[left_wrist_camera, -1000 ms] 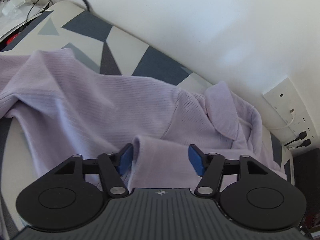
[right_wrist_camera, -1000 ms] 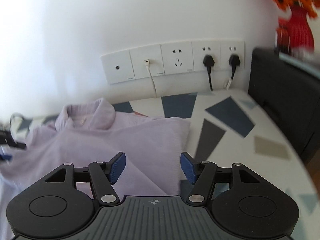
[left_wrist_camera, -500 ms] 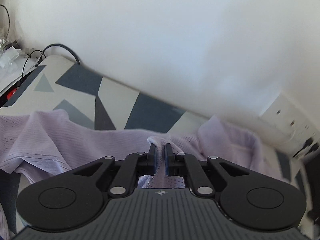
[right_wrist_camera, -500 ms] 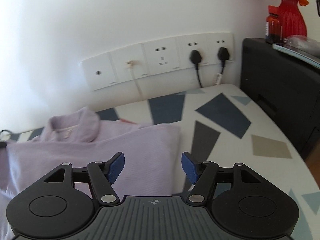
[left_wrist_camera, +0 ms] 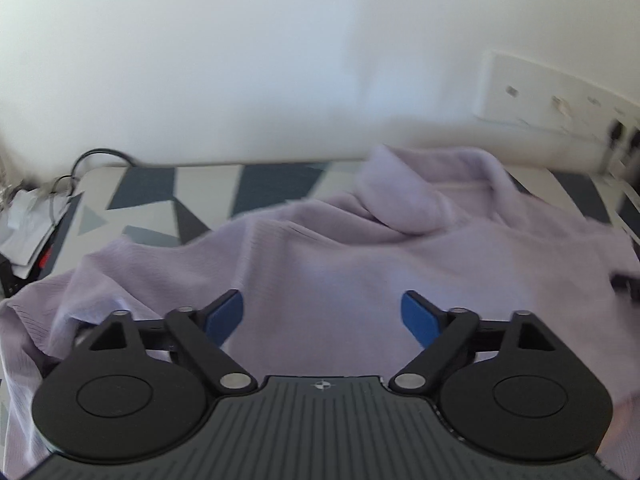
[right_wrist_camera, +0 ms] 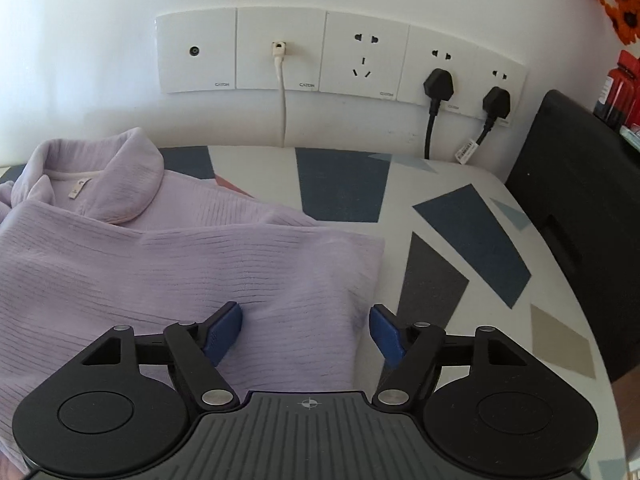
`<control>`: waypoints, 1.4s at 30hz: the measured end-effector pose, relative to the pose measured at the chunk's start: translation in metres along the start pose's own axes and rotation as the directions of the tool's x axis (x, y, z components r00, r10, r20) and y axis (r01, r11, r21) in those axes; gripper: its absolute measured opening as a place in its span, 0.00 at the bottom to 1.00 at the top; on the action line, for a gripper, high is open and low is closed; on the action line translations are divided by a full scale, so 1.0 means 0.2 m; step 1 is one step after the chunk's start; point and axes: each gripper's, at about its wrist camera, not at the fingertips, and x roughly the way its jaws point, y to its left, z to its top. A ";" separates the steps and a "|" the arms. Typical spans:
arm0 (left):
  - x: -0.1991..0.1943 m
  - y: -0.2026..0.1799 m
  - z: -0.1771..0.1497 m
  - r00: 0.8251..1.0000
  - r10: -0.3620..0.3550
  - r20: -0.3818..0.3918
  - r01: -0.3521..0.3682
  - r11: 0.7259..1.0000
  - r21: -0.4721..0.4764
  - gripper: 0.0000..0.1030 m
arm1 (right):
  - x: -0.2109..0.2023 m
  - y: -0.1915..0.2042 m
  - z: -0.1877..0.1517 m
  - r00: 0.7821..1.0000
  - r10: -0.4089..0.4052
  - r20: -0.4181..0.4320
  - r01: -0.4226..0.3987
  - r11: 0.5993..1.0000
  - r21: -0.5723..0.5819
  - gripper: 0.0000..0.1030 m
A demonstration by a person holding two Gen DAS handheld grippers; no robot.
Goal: Fold clothes
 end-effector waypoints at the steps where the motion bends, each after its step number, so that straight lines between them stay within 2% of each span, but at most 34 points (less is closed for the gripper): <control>1: 0.00 -0.03 -0.02 1.000 -0.011 -0.013 0.011 1.000 0.019 0.90 | -0.03 0.00 0.01 1.000 -0.007 0.006 0.007 1.000 0.011 0.64; 2: 0.01 -0.05 -0.04 0.999 -0.015 -0.037 0.016 0.999 0.030 0.90 | -0.07 0.00 0.02 1.000 -0.008 0.024 0.007 1.000 0.019 0.65; 3: 0.03 -0.08 -0.06 0.998 -0.019 -0.062 0.021 0.999 0.038 0.90 | -0.12 0.00 0.02 0.999 0.000 0.046 -0.001 1.000 0.024 0.72; 4: 0.06 -0.09 -0.07 0.996 -0.022 -0.091 0.025 0.999 0.036 0.90 | -0.17 0.00 0.02 0.998 0.015 0.064 -0.017 0.999 0.027 0.84; 7: 0.12 -0.11 -0.10 0.988 -0.025 -0.151 0.029 0.999 0.029 0.90 | -0.32 0.02 -0.03 0.992 0.085 0.092 -0.088 0.996 0.027 0.99; 11: 0.17 -0.12 -0.10 0.984 -0.014 -0.179 0.017 1.000 0.015 0.97 | -0.44 0.04 -0.15 0.989 0.136 0.056 -0.140 0.988 0.065 0.99; 16: 0.18 -0.10 -0.10 0.984 -0.027 -0.176 0.028 1.000 0.005 1.00 | -0.51 0.04 -0.32 0.989 0.144 -0.017 -0.138 0.973 0.182 0.99; 20: 0.16 -0.07 -0.09 0.981 -0.055 -0.185 0.053 0.998 -0.014 1.00 | -0.55 0.05 -0.40 0.993 0.105 -0.052 -0.095 0.981 0.167 0.99; 26: 0.10 -0.01 -0.08 0.973 -0.101 -0.207 0.091 0.994 -0.058 1.00 | -0.68 0.07 -0.41 0.996 0.075 -0.042 -0.067 0.984 0.163 0.99; 29: 0.02 0.05 -0.11 0.969 -0.124 -0.212 0.103 0.989 -0.110 1.00 | -0.73 0.08 -0.44 0.997 0.056 -0.046 -0.049 0.990 0.133 0.99; 32: -0.09 0.13 -0.15 0.972 -0.109 -0.209 0.081 0.987 -0.138 1.00 | -0.77 0.09 -0.47 0.997 0.042 -0.072 -0.033 0.993 0.116 0.99; 37: -0.33 0.27 -0.22 0.986 -0.053 -0.156 0.029 0.988 -0.154 1.00 | -0.76 0.08 -0.54 0.989 0.052 -0.135 -0.037 0.993 0.115 0.99; 42: -0.54 0.36 -0.34 0.990 0.063 -0.123 -0.089 0.971 -0.221 1.00 | -0.73 0.09 -0.58 0.979 0.091 -0.181 -0.084 0.995 0.045 0.99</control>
